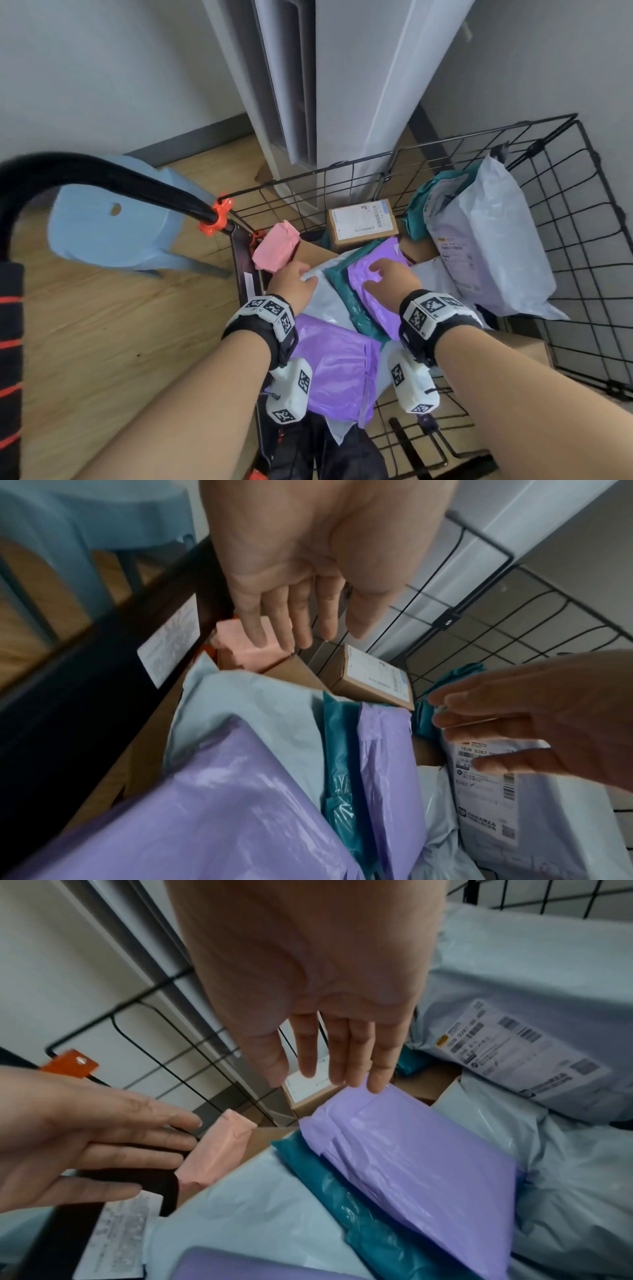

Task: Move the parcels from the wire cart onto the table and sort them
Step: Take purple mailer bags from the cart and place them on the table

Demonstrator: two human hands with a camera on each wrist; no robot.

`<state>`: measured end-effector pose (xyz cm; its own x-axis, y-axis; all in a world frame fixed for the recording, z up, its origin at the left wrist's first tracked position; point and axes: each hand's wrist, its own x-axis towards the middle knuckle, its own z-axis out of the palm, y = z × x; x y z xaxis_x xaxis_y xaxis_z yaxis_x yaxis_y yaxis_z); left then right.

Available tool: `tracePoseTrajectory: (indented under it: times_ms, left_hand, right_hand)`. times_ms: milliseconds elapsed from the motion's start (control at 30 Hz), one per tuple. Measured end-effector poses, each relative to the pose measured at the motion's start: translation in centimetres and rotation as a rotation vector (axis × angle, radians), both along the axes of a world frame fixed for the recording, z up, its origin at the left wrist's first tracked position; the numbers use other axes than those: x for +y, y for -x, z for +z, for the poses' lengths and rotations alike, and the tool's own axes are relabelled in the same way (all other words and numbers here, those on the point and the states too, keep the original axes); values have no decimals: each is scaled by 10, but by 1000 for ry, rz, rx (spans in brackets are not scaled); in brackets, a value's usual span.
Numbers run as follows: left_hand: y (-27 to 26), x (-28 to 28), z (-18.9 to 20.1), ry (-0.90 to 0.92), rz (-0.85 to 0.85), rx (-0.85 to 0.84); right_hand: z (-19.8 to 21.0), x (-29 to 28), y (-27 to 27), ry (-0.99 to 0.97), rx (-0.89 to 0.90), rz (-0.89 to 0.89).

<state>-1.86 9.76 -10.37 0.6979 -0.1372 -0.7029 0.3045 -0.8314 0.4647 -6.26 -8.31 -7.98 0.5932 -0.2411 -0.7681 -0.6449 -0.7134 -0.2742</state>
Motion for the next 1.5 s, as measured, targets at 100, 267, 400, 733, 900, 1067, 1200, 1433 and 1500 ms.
tracePoseTrajectory:
  times_ms: [100, 267, 400, 733, 900, 1067, 1200, 1433, 1500]
  left_hand:
    - [7, -7, -29, 46, 51, 26]
    - [10, -29, -57, 116, 81, 39]
    - [10, -39, -70, 141, 92, 69]
    - [17, -37, -79, 149, 121, 73]
    - [18, -41, -58, 130, 77, 69]
    - [16, -51, -20, 157, 36, 37]
    - [13, -63, 19, 176, -13, -30]
    - [24, -72, 105, 235, -137, -121]
    - [29, -71, 130, 271, -152, -146]
  right_hand:
    - [-27, 0, 2, 16, 34, -12]
    - [-60, -5, 6, 27, 19, 25]
    - [-76, -6, 4, 16, 18, 214]
    - [-86, -2, 14, 80, -119, 50]
    - [-65, -13, 28, 63, -162, 2]
    - [-12, -34, 35, 128, -177, -117]
    - [36, -51, 42, 181, -284, -227]
    - [133, -57, 69, 163, -546, -485]
    - [161, -56, 79, 171, -616, -540]
